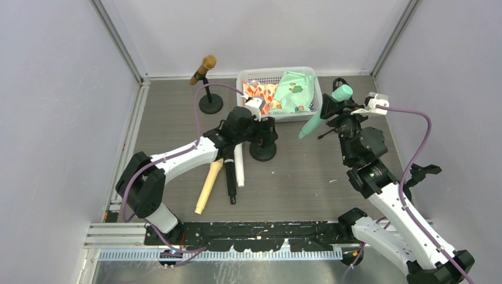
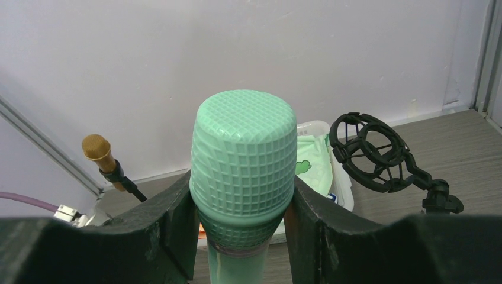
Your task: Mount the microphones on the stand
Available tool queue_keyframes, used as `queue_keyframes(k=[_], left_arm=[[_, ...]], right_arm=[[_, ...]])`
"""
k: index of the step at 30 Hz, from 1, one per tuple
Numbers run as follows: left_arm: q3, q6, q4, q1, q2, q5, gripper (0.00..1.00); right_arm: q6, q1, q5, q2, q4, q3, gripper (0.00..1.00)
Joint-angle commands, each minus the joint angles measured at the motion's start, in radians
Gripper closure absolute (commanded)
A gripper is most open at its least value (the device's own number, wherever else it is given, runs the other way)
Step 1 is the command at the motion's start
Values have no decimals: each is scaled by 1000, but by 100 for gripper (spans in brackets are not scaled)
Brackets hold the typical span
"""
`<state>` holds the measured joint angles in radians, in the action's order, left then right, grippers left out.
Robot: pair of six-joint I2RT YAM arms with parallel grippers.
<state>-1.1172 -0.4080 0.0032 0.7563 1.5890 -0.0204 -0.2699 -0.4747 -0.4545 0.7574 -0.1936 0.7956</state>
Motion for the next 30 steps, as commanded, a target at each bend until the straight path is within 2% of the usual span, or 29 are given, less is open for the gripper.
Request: queue_keyframes(k=[1,3,7,12,15,19,30], left_arm=[[74,92,257,-2,-84,-4,0],[158,83,403,-2,-99,12,0],[342,56,727,16,-90,138,0],[450,139,1105,75,19,240,13],[459,183,1246,100,91,289,19],[445,209,1348,108,159,304,26],[389,243,1364,110,236,351,46]], right_arm=[[-23,4,19,9,-104,-4,99],[-25,4,24,12,-119,-11,99],[-32,3,33,19,-168,-33,99],[-45,4,52,32,-214,-55,99],[-57,4,58,35,-242,-72,99],[-68,3,69,38,-251,-81,99],[-68,3,84,52,-284,-89,99]])
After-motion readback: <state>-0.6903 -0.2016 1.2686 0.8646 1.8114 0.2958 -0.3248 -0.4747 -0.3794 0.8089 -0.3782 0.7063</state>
